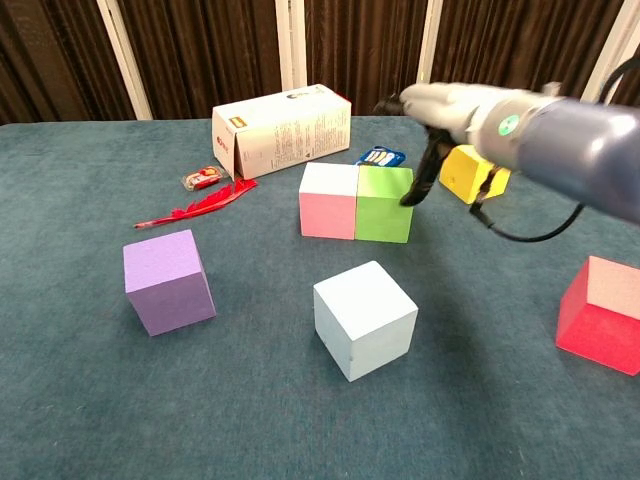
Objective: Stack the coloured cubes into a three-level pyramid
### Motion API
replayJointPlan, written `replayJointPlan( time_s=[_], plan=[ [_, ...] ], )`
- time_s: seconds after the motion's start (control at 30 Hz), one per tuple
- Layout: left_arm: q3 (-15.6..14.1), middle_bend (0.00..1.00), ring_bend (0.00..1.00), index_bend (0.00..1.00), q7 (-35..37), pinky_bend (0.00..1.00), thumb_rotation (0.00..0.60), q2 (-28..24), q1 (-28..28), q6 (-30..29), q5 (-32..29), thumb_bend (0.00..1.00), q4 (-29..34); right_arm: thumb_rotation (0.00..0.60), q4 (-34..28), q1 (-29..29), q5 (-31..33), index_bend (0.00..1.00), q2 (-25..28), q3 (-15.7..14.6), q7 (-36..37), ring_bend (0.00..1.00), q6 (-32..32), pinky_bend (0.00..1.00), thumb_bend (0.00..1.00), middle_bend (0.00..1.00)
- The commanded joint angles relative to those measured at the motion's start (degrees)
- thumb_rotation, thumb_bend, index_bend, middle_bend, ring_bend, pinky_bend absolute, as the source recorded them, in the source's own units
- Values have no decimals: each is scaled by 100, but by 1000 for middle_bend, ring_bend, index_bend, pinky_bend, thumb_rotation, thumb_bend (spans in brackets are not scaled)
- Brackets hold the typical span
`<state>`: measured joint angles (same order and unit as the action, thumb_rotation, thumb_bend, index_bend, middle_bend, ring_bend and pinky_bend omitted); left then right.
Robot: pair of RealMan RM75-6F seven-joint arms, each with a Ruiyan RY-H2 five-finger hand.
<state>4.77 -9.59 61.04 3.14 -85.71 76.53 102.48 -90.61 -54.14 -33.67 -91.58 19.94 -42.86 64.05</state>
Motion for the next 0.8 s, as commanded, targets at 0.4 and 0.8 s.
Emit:
replayJointPlan(
  time_s=[0.4,0.8],
  plan=[
    [-169,0,0,57,279,0,600,-75,78,132,468,306,-113,600,-1215,2675,-2840,0,2245,-1490,2490,0,1672,0,101,0],
    [-221,0,0,48,514,0,600,-154,118,277,508,278,-107,600,-624,3723,-4240,0,2129,-2111,3066,0,2705,0,100,0]
  ],
)
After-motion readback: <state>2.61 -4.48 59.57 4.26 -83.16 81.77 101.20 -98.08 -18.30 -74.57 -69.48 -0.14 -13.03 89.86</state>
